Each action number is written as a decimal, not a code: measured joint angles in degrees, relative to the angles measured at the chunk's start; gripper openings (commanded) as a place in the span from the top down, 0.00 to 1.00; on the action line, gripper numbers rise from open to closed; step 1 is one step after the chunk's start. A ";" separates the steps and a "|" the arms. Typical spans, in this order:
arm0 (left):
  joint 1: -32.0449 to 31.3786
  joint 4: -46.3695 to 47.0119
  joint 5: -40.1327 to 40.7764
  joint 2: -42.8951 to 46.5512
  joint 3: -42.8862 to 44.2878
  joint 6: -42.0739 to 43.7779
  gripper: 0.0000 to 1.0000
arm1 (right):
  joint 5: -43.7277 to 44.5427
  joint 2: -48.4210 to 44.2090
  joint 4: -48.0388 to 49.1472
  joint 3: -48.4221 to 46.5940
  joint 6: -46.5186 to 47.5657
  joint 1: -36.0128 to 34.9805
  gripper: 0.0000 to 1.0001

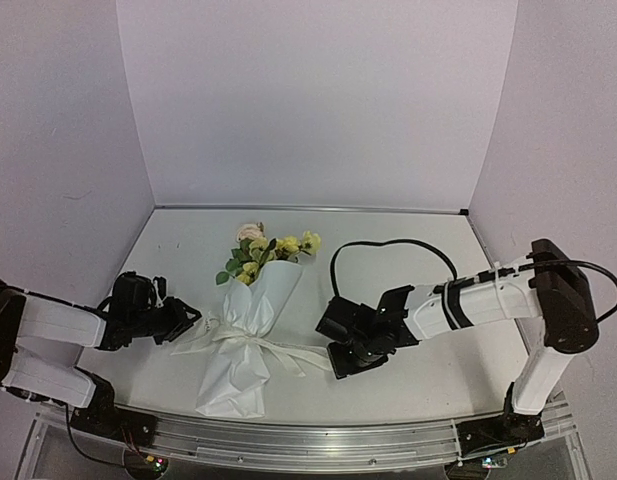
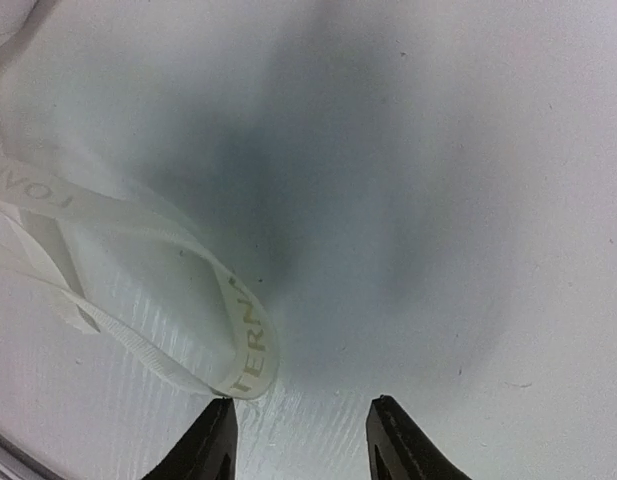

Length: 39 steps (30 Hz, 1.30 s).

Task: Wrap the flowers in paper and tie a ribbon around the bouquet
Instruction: Tie the ribbon around the folded bouquet, then reset both arms

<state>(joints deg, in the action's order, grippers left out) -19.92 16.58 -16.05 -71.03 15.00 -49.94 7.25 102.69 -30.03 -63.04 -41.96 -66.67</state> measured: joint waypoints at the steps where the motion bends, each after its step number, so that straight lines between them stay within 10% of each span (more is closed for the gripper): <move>1: 0.00 -1.87 0.75 1.91 0.60 0.54 0.22 | 0.04 -0.68 -0.35 0.08 -0.04 0.00 0.34; 3: 0.00 -5.38 2.09 5.80 2.49 1.43 0.03 | 0.15 -2.64 -0.97 0.09 0.42 0.00 0.26; 7: 0.00 -11.41 4.82 11.34 8.16 4.07 0.00 | 0.72 -7.74 -1.00 0.04 1.46 0.00 0.02; 22: 0.00 -25.75 9.11 14.74 29.33 17.31 0.00 | 10.38 -26.73 5.10 3.91 -0.88 9.02 0.02; 39: 0.00 -31.54 12.89 14.71 33.68 19.68 0.00 | 17.67 -29.87 6.88 5.86 -1.37 9.44 0.02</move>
<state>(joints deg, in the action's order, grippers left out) -19.92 -14.95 -3.16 -56.31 48.69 -30.26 24.92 72.82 -23.15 -57.19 -43.33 -57.23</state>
